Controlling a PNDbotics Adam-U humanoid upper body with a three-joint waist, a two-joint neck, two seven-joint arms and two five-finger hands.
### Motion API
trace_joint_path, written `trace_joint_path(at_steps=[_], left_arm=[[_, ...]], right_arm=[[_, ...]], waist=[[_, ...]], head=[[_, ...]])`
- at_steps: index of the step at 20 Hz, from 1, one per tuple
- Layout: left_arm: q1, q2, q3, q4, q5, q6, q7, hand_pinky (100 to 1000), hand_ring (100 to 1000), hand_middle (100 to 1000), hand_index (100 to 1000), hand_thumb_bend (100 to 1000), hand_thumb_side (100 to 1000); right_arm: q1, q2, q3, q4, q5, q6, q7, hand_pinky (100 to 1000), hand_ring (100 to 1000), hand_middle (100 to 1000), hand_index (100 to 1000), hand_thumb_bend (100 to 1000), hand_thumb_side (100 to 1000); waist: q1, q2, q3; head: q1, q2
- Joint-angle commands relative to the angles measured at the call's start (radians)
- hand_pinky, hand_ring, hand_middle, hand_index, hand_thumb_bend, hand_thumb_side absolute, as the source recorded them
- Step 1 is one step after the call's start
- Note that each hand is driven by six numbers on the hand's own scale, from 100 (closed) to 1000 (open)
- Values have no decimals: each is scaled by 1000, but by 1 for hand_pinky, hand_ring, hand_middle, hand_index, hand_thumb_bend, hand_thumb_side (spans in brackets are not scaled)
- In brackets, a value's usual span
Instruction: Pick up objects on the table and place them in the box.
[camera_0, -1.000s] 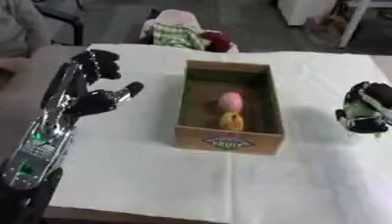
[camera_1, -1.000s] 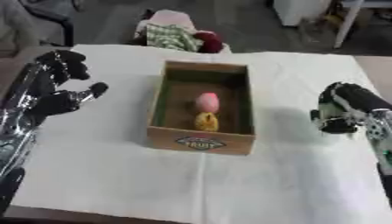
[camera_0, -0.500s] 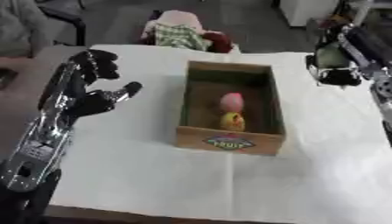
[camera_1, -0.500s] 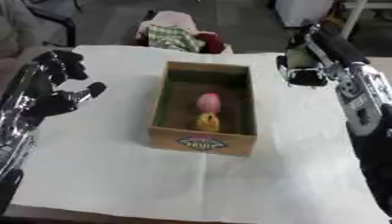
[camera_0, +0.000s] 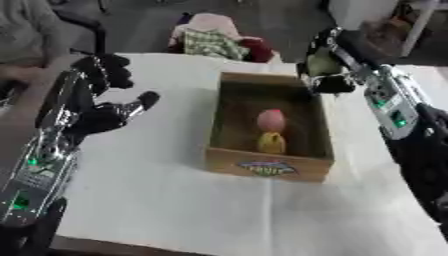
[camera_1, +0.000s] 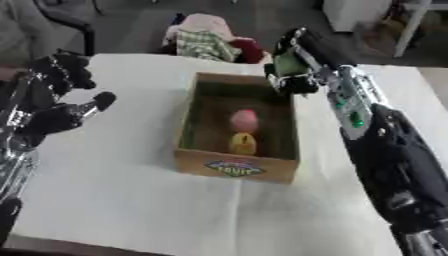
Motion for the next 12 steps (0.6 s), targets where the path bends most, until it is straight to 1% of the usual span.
trace_joint_path(at_steps=[1, 2, 3, 5, 7, 8, 11, 12], left_arm=[[-15, 9, 4, -26, 5, -1, -2, 685, 554, 512, 664, 679, 100], [-14, 10, 5, -28, 4, -1, -1, 685, 554, 512, 664, 679, 100], [-11, 10, 7, -28, 3, -1, 1, 685, 554, 512, 664, 679, 100], [-4, 12, 10, -30, 2, -1, 4, 686, 554, 512, 664, 679, 100], [4, 14, 14, -31, 0, -1, 7, 685, 554, 512, 664, 680, 100], [8, 15, 16, -31, -1, -1, 9, 685, 554, 512, 664, 680, 100], [19, 19, 21, -31, -4, -2, 13, 686, 553, 512, 663, 681, 100], [23, 19, 23, -32, -4, -2, 15, 686, 553, 511, 663, 681, 100]], right_arm=[[-17, -4, -3, 19, 46, -58, 36, 758, 999, 817, 821, 156, 283], [-13, -5, -5, 20, 53, -65, 47, 758, 999, 817, 821, 156, 283], [-7, -10, -9, 13, 53, -70, 55, 873, 1000, 904, 891, 226, 242], [6, -23, -20, -14, 26, -69, 66, 918, 1000, 946, 917, 252, 192], [16, -39, -28, -54, -23, -56, 66, 929, 1000, 963, 928, 248, 137], [22, -48, -31, -78, -57, -46, 63, 926, 1000, 965, 928, 229, 105], [44, -84, -35, -163, -173, -6, 59, 903, 1000, 959, 918, 195, 100], [52, -97, -35, -191, -210, 8, 63, 890, 1000, 954, 912, 142, 100]], waist=[[4, -12, 0], [4, -12, -1], [3, -12, -3], [2, -14, -9], [2, -15, -14], [2, -16, -17], [1, -18, -25], [1, -19, -26]], head=[[-1, -16], [0, -16], [3, -16], [7, -15], [12, -15], [14, -14], [17, -12], [19, -11]])
